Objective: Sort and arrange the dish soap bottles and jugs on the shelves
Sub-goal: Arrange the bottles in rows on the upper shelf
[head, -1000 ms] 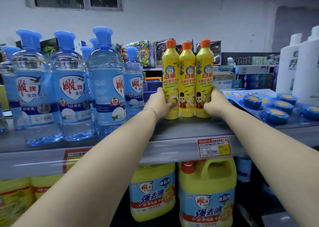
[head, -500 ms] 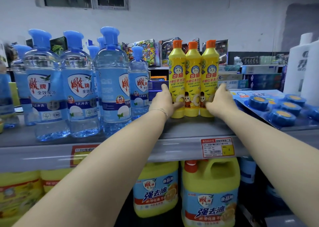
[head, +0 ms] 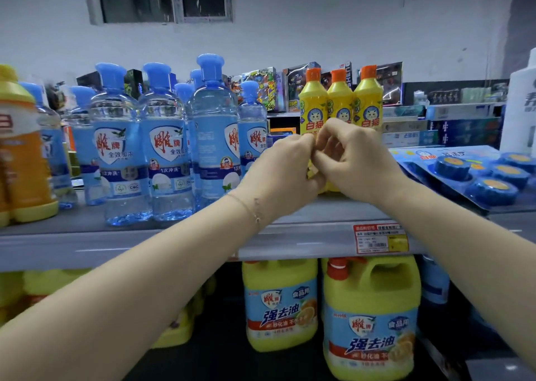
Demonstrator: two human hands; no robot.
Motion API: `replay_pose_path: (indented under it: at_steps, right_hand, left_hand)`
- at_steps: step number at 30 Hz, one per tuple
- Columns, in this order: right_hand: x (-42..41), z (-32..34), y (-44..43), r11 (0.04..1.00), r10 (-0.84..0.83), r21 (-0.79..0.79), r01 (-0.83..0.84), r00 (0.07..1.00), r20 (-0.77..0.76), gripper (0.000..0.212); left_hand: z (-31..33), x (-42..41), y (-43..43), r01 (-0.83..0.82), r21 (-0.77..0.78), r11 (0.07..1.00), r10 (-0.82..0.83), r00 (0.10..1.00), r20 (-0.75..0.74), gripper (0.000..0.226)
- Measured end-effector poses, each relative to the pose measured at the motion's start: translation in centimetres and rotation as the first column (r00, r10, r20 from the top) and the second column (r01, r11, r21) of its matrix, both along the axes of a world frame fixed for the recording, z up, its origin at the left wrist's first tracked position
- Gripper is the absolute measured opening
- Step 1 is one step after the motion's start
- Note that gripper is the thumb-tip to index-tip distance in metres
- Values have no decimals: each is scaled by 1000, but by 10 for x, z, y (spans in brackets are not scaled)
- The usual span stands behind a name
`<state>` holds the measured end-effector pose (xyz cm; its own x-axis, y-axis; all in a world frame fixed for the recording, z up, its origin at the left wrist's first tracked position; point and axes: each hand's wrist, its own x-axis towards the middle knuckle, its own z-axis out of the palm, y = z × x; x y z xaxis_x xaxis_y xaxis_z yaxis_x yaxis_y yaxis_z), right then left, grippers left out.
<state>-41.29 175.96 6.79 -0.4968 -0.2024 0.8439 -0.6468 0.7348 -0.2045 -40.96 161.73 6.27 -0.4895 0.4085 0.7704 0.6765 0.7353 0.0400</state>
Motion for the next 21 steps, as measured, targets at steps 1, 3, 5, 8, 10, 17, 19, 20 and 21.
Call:
replay_pose_path:
  at_steps: [1,3,5,8,10,17,19,20,21]
  right_hand:
    - [1,-1,-8,999,40,-8,-40,999,-4,14]
    - [1,-2,-27,993,115,-13,-114,993,20,26]
    - [-3,-3,-48,982,186,-30,-184,977,102,45]
    - [-9,-6,-86,944,325,-140,-298,915,239,75]
    - [-12,-9,-108,919,380,-208,-334,893,242,96]
    - [-21,-21,-129,935,307,-230,-271,941,141,110]
    - [-27,-21,-124,960,212,-216,-180,968,136,110]
    - [-31,-21,-121,970,157,-209,-127,979,132,111]
    - [-35,-21,-117,976,106,-205,-77,986,131,110]
  left_hand:
    - [-3,8,-14,-11,15,1000,11,999,-43,17]
    - [-9,22,-45,-62,49,997,67,992,-110,21]
    - [-14,32,-76,-156,86,984,170,967,-188,25]
    - [-20,38,-124,-266,168,949,306,903,-301,31]
    - [-24,36,-152,-330,223,917,388,866,-316,38]
    - [-32,20,-197,-387,298,872,435,893,-114,50]
    - [-33,15,-199,-379,299,876,412,910,-53,52]
    - [-35,13,-199,-380,284,881,404,914,-32,54]
    - [-36,12,-198,-385,262,885,401,916,-9,56]
